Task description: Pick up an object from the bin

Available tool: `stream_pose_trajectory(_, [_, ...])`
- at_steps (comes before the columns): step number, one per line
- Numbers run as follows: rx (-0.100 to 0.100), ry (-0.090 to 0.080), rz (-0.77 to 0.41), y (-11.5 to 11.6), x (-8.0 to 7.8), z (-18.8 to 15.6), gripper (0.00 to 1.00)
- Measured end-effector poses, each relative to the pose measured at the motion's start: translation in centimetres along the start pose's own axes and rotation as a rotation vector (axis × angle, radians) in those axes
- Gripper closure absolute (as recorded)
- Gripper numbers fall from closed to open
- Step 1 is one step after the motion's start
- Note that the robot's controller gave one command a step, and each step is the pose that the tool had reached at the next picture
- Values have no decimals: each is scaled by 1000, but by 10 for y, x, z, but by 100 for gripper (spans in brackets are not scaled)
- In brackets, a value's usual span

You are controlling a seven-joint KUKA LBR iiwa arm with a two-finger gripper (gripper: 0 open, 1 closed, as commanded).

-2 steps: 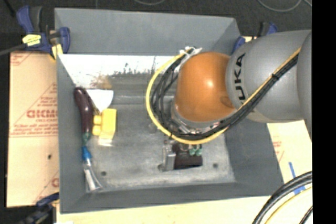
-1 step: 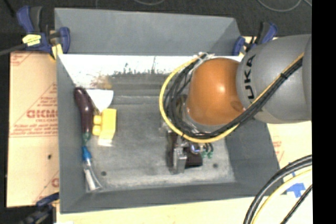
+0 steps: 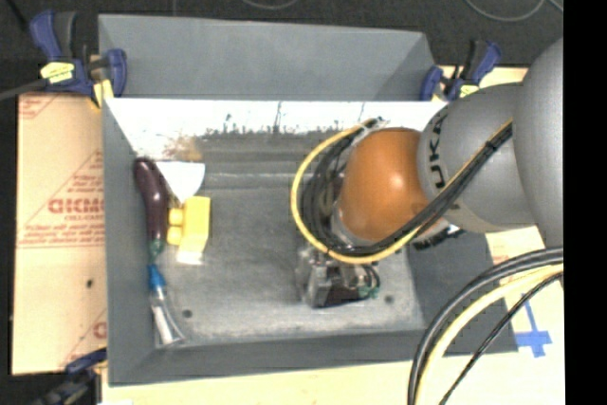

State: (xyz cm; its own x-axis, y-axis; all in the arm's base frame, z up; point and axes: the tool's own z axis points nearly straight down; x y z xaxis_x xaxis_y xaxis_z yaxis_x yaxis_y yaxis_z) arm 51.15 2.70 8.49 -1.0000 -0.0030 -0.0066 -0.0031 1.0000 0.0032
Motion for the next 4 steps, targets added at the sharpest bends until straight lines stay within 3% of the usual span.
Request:
stream_pose_trajectory(1, [-1, 0, 3, 1, 0, 0, 100])
stream_pose_trajectory(2, [-1, 0, 5, 1, 0, 0, 0])
stream_pose_trajectory(3, [-2, 0, 5, 1, 0, 0, 0])
stream_pose_trajectory(4, [2, 2, -110, 13, 7, -1, 0])
